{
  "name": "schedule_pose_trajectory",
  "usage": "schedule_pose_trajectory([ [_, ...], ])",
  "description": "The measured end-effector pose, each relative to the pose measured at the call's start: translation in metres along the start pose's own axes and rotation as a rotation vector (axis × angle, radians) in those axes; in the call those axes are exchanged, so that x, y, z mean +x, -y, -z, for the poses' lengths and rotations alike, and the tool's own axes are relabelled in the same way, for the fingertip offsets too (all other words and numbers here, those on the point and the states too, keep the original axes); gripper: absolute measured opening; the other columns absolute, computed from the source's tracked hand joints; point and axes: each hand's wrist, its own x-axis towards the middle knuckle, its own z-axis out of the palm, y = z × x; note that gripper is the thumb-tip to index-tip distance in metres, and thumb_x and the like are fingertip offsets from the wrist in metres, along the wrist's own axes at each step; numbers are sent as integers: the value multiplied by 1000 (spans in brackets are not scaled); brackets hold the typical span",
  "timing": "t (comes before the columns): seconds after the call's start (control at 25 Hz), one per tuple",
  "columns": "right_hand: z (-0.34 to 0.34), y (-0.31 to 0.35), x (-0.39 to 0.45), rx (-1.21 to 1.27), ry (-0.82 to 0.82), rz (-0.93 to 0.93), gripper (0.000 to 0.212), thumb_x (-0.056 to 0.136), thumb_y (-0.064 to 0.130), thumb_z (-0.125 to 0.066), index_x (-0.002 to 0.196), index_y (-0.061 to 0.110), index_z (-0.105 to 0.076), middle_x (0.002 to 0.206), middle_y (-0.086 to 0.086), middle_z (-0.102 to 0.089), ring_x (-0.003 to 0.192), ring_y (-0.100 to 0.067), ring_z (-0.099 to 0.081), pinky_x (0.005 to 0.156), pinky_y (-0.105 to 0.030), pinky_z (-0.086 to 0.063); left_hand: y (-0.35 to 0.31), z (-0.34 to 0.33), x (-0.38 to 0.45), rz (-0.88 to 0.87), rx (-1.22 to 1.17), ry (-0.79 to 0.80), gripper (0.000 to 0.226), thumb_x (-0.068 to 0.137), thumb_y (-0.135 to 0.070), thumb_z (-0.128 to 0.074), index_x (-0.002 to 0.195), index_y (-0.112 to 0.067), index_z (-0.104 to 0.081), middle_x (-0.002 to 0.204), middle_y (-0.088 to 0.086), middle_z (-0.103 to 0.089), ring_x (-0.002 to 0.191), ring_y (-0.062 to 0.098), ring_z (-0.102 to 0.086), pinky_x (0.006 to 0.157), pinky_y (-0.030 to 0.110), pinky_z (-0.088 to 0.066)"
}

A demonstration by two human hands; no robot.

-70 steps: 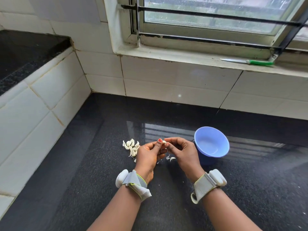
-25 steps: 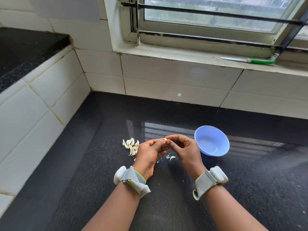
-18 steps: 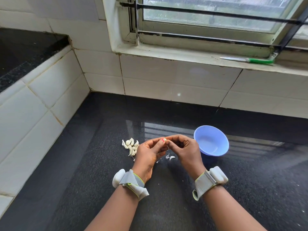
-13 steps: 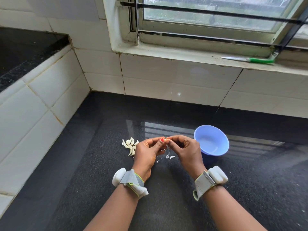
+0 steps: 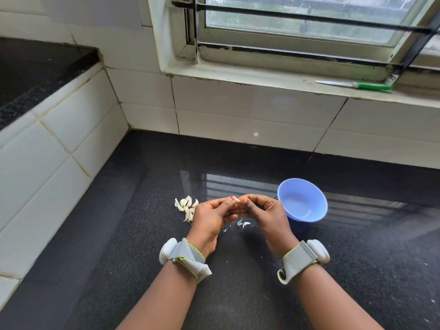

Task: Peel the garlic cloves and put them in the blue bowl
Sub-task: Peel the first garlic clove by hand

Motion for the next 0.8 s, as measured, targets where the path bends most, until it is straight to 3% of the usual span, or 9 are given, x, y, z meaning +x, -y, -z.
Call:
schedule_pose_trajectory([
  [0.2,0,-2,1,-37,-18,25,14,91,5,-61,100,0,-71,93,-20,-73,87,-31,-71,82,-40,-59,-1,-1,-1,7,-26,4,12,89,-10,-60,87,-3,-71,72,4,-72,66,10,-68,56,16,-52],
  [0.32,0,-3,0,-74,-8,76,20,87,1,-65,103,12,-71,93,-15,-73,89,-26,-71,81,-37,-59,-2,-1,-1,34,-44,5,15,91,-11,-59,85,-3,-69,65,1,-71,60,8,-67,54,15,-52],
  [0.56,1,-4,4,-304,-33,176,16,82,2,-73,85,18,-75,82,1,-75,79,-11,-70,73,-23,-54,5,0,1,-65,238,-46,20,89,-20,-62,82,-3,-70,62,3,-66,58,11,-63,53,18,-50],
  [0.8,2,-8,7,-276,-60,201,30,82,-10,-67,81,20,-70,80,-3,-71,81,-19,-68,77,-33,-58,4,-8,0,-15,195,-30,26,92,-23,-59,75,-8,-72,53,-4,-59,52,8,-57,47,15,-44],
])
